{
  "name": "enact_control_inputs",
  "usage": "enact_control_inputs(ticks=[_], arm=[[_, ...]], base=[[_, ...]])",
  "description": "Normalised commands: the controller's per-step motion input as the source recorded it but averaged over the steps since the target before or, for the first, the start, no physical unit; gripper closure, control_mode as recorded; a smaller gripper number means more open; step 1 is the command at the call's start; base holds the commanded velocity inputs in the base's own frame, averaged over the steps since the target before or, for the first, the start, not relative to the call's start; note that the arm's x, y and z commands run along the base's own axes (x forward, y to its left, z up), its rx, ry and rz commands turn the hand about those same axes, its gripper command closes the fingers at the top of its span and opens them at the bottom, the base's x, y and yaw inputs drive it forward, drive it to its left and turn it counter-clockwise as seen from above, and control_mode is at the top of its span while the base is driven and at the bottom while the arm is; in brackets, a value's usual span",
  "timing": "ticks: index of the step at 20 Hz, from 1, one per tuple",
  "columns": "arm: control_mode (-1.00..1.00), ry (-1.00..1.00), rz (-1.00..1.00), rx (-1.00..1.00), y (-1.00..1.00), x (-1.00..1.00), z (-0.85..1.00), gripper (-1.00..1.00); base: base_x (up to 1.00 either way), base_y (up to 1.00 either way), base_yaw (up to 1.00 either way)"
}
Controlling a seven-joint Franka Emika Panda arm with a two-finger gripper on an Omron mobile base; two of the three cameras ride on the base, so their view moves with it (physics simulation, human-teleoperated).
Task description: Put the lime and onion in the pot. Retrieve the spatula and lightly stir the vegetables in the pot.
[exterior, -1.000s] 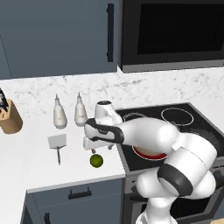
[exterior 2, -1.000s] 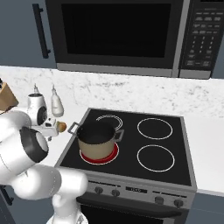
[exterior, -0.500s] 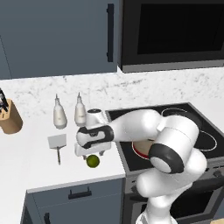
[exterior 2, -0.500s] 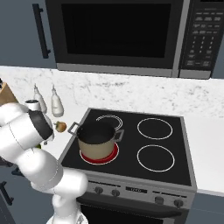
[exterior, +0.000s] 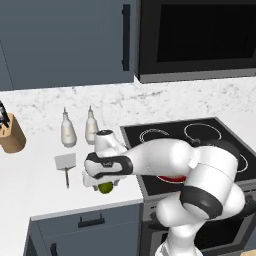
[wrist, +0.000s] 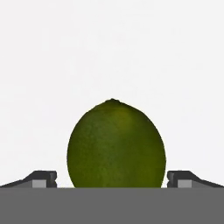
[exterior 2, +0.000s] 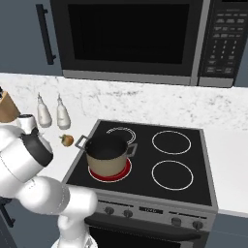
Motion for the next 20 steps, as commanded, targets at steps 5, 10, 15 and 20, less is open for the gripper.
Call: enact_control_inputs(ticks=[5,10,15,20], arm=[[-1.00,-0.03,-0.04,0.00,-0.02,-0.17,-0.26,-1.00],[-1.00,-0.07,-0.01,-0.02,0.01,0.04,-0.12,1.00],[-1.00,-0.07,0.00,-0.01,0.01,0.26,0.00,1.00],[-1.00,-0.18,0.00,0.00,-0.13,-0.22,0.66,1.00]], base=[[0.00,0.00,0.00],[0.00,0.00,0.00],[0.00,0.00,0.00],[0.00,0.00,0.00]])
